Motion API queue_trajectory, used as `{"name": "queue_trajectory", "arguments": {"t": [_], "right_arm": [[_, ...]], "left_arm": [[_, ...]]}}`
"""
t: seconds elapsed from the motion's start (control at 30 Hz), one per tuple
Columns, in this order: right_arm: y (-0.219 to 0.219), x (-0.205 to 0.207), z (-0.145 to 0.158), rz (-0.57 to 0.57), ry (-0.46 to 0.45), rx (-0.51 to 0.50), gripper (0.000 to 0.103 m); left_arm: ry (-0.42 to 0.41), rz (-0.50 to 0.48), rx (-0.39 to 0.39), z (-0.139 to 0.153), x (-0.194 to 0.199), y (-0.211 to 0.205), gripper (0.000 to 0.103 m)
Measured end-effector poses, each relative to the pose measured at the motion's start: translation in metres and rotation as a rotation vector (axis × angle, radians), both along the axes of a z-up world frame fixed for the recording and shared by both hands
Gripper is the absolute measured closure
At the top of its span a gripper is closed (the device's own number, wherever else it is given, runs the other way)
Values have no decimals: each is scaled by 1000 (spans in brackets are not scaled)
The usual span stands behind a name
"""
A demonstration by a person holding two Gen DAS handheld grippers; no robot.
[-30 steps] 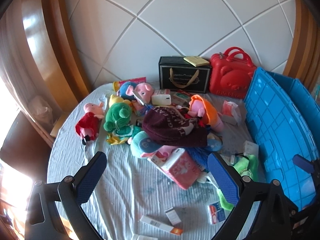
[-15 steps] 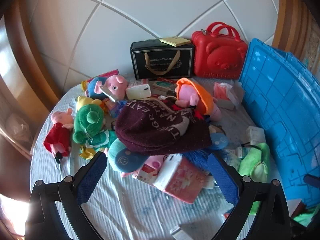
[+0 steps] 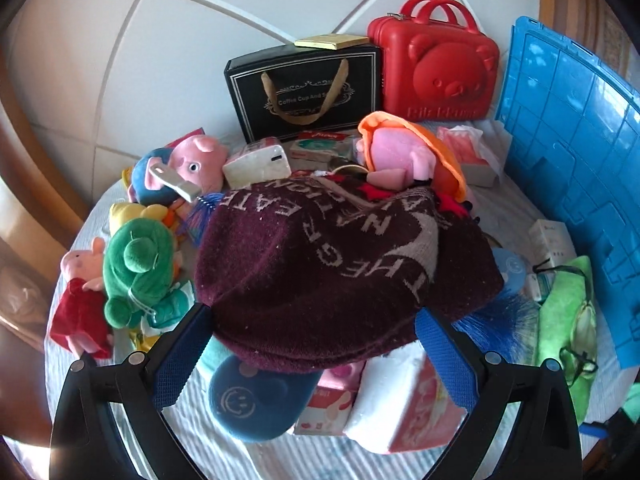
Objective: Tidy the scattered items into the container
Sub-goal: 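Grasp the maroon knit hat with the left tool while the right tool grasps the floss box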
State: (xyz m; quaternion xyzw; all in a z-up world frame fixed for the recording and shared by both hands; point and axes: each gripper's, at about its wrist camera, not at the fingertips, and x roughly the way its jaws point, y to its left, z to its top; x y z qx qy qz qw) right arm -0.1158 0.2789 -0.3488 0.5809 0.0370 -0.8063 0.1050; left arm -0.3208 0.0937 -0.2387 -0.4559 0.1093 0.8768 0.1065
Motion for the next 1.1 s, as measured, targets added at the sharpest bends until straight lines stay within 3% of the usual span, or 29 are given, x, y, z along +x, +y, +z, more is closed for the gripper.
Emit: {"name": "queue_trajectory", "arguments": {"t": [0.1, 0.2, 0.23, 0.33, 0.4, 0.43, 0.57, 0.8, 1.03, 1.1], "right_arm": [[-1, -5, -19, -26, -12, 21, 0], [-4, -11, -32, -30, -17, 29, 0], [-6, -12, -35, -29, -20, 32, 0], [-7, -15, -37, -32, -12, 39, 2], [-7, -16, -34, -39, 5, 58, 36], [-6, -17, -32, -36, 7, 56, 44], [-4, -20, -29, -26, -10, 49, 44], [-6, -24, -1, -8, 38, 25, 45], [-13, -26, 47, 19, 118, 5, 45], [-31, -27, 57, 32, 142, -1, 45]], "left_arm": [[-21, -16, 3, -9, -9, 0, 1], [-25, -31, 17, -11, -13, -1, 12], [-30, -32, 22, -12, -15, 0, 20], [-51, -36, 31, -13, -18, 1, 57], [-48, -46, 40, -9, -16, 2, 67], [-43, -51, 40, -6, -15, 4, 72], [-29, -36, 36, 5, -12, 7, 87], [3, -5, 54, 32, -5, 2, 91], [70, 34, 94, 72, 10, -17, 93], [87, 41, 103, 86, 16, -24, 93]]}}
